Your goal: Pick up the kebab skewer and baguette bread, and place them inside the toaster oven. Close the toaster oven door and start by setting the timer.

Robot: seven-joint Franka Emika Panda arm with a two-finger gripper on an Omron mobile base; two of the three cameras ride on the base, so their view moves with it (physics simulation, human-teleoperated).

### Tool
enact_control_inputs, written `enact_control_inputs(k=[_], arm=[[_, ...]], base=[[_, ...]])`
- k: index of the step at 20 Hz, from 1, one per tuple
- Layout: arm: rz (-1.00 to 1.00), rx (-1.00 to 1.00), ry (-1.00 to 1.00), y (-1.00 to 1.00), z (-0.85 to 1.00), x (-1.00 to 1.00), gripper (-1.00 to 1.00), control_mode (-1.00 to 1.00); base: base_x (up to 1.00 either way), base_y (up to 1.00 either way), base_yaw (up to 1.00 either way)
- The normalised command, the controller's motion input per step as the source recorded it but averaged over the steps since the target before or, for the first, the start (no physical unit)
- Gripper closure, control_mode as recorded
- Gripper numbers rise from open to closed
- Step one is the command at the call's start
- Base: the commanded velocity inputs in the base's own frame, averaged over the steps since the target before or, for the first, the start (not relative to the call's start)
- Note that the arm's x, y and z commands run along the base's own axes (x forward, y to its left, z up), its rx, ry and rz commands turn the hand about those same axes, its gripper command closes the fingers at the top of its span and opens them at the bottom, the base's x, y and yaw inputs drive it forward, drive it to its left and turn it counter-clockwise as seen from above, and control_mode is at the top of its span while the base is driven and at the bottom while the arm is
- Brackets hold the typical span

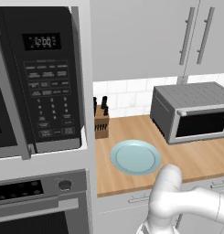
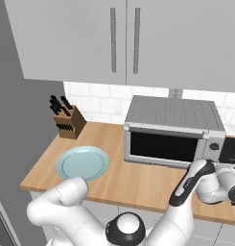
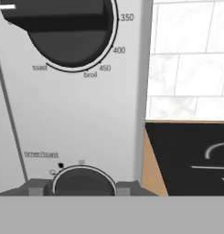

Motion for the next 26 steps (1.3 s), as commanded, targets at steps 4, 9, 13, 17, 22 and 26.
enact_control_inputs(k=[4,9,13,17,22,26], arm=[[0.0,0.0,0.0,0.0,0.0,0.0,1.0,-1.0],[0.0,0.0,0.0,0.0,0.0,0.0,1.0,-1.0],[0.0,0.0,0.0,0.0,0.0,0.0,1.0,-1.0],[0.0,0.0,0.0,0.0,0.0,0.0,1.0,-1.0],[-0.02,0.0,0.0,0.0,0.0,0.0,1.0,-1.0],[0.0,0.01,0.0,0.0,0.0,-0.01,1.0,-1.0]], base=[[0.0,0.0,0.0],[0.0,0.0,0.0],[0.0,0.0,0.0],[0.0,0.0,0.0],[0.0,0.0,0.0],[0.0,0.0,0.0]])
